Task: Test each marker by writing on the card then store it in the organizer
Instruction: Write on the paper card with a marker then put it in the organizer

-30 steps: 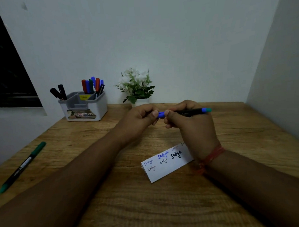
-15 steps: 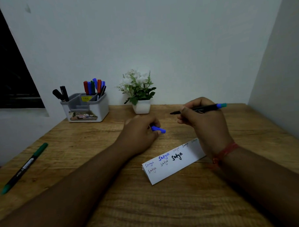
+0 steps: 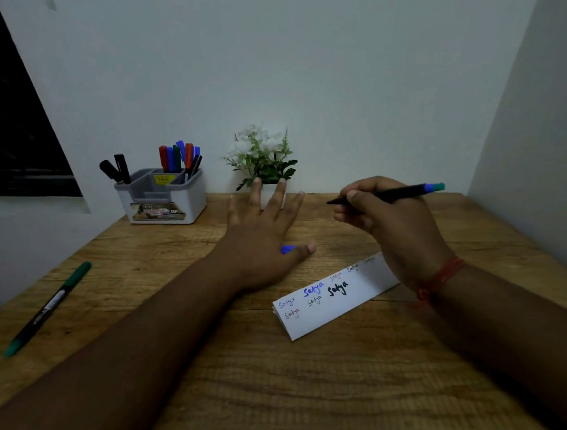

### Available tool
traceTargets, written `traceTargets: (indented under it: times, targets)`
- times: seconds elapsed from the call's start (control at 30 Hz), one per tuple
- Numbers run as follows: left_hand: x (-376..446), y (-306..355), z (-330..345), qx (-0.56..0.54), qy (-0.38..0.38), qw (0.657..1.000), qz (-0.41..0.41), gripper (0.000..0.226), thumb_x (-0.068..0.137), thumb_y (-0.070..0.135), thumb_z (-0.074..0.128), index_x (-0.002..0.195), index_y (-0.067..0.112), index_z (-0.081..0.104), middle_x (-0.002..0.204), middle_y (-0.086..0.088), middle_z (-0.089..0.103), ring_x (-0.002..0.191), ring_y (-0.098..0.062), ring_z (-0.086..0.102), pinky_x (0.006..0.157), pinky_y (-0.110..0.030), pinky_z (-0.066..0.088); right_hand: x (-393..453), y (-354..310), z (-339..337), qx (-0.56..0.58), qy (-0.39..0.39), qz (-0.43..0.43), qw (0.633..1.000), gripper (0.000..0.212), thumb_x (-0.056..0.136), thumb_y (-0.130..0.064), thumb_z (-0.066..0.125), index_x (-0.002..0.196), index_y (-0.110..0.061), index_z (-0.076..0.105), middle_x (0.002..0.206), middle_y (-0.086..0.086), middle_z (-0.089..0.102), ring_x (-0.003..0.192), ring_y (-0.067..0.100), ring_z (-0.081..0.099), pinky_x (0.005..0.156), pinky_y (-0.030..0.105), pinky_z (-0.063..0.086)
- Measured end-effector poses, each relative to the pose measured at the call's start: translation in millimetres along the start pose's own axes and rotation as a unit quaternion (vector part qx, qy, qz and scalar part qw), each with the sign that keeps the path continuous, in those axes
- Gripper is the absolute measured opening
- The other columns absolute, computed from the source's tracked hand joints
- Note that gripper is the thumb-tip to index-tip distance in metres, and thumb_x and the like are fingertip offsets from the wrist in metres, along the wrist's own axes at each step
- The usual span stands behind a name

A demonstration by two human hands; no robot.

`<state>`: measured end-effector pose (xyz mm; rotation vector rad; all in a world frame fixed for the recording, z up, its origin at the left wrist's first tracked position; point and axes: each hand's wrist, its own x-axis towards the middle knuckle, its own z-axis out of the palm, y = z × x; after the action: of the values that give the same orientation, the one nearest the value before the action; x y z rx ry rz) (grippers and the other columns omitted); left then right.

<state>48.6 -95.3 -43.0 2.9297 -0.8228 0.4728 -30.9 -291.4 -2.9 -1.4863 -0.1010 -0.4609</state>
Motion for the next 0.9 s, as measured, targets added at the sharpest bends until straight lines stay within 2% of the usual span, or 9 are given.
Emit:
traceTargets:
  times: [0.07, 0.13, 0.2, 0.27, 0.33, 0.43, 0.6, 0.8, 0.9]
  targets:
    - [-1, 1, 1, 0.014, -0.002, 1.0, 0.013, 0.085, 0.085, 0.083, 0.014, 0.151, 0.043, -0.022, 0.16, 0.008, -0.033, 0.142, -0.027, -0.039, 0.114, -0.067, -0.01, -8, -3, -7, -0.076, -0.045, -0.015, 0.996, 0.006, 0.093, -0.002, 0.065, 0.094, -0.004, 0.07, 0.093, 0.011, 0.076, 0.093, 0.023, 0.076, 0.089, 0.039, 0.06]
    - [-1, 3, 2, 0.015, -0.01, 1.0, 0.022, 0.086, 0.083, 0.083, 0.011, 0.152, 0.042, -0.02, 0.161, 0.007, -0.031, 0.143, -0.027, -0.038, 0.114, -0.067, -0.01, -19, -3, -20, -0.203, -0.09, -0.03, 0.975, 0.008, 0.088, -0.006, 0.072, 0.093, -0.013, 0.071, 0.096, 0.002, 0.077, 0.094, 0.013, 0.074, 0.089, 0.038, 0.06]
    - [-1, 5, 1, 0.016, -0.026, 0.999, 0.028, 0.086, 0.083, 0.083, 0.01, 0.152, 0.041, -0.018, 0.161, 0.007, -0.03, 0.143, -0.026, -0.038, 0.114, -0.066, -0.011, -30, -1, -33, -0.285, -0.101, -0.013, 0.953, 0.012, 0.086, -0.008, 0.073, 0.088, -0.02, 0.07, 0.097, -0.004, 0.075, 0.093, 0.008, 0.07, 0.088, 0.039, 0.059]
    - [-1, 9, 1, 0.018, -0.05, 0.998, 0.032, 0.084, 0.086, 0.081, 0.013, 0.152, 0.041, -0.019, 0.16, 0.007, -0.031, 0.143, -0.026, -0.038, 0.114, -0.066, -0.012, -38, 2, -41, -0.297, -0.096, 0.017, 0.95, 0.013, 0.085, -0.007, 0.073, 0.085, -0.02, 0.07, 0.093, -0.004, 0.075, 0.091, 0.01, 0.07, 0.084, 0.038, 0.058]
    - [-1, 13, 1, 0.017, -0.074, 0.996, 0.038, 0.083, 0.087, 0.08, 0.012, 0.152, 0.041, -0.021, 0.159, 0.007, -0.033, 0.143, -0.025, -0.038, 0.114, -0.065, -0.012, -41, 5, -43, -0.308, -0.101, 0.025, 0.946, 0.013, 0.084, -0.007, 0.074, 0.083, -0.02, 0.07, 0.089, -0.004, 0.075, 0.088, 0.01, 0.07, 0.078, 0.031, 0.057]
    - [-2, 18, 2, 0.001, -0.097, 0.994, 0.049, 0.086, 0.081, 0.085, 0.004, 0.151, 0.042, -0.023, 0.158, 0.008, -0.034, 0.142, -0.024, -0.039, 0.114, -0.065, -0.012, -43, 8, -43, -0.328, -0.126, 0.036, 0.936, 0.013, 0.083, -0.01, 0.075, 0.081, -0.023, 0.072, 0.088, -0.01, 0.075, 0.088, 0.002, 0.069, 0.074, 0.021, 0.056]
    - [-3, 23, 5, 0.005, -0.112, 0.992, 0.063, 0.086, 0.077, 0.085, -0.002, 0.148, 0.043, -0.026, 0.157, 0.01, -0.036, 0.14, -0.023, -0.042, 0.114, -0.065, -0.012, -40, 10, -46, -0.313, -0.135, 0.053, 0.939, 0.01, 0.085, -0.011, 0.074, 0.082, -0.02, 0.073, 0.088, -0.01, 0.076, 0.088, 0.001, 0.069, 0.072, 0.018, 0.056]
    - [-1, 26, 9, 0.038, -0.129, 0.988, 0.073, 0.085, 0.08, 0.083, 0.0, 0.148, 0.041, -0.027, 0.157, 0.007, -0.035, 0.139, -0.024, -0.043, 0.114, -0.066, -0.012, -38, 11, -46, -0.315, -0.147, 0.052, 0.936, 0.01, 0.084, -0.011, 0.075, 0.082, -0.021, 0.073, 0.09, -0.007, 0.075, 0.09, 0.003, 0.07, 0.075, 0.026, 0.058]
    - [0, 27, 10, 0.049, -0.134, 0.987, 0.08, 0.085, 0.08, 0.083, 0.002, 0.148, 0.04, -0.028, 0.158, 0.006, -0.035, 0.14, -0.025, -0.042, 0.114, -0.066, -0.013, -38, 13, -46, -0.313, -0.149, 0.052, 0.937, 0.009, 0.083, -0.012, 0.076, 0.083, -0.02, 0.073, 0.089, -0.004, 0.075, 0.09, 0.01, 0.07, 0.075, 0.032, 0.057]
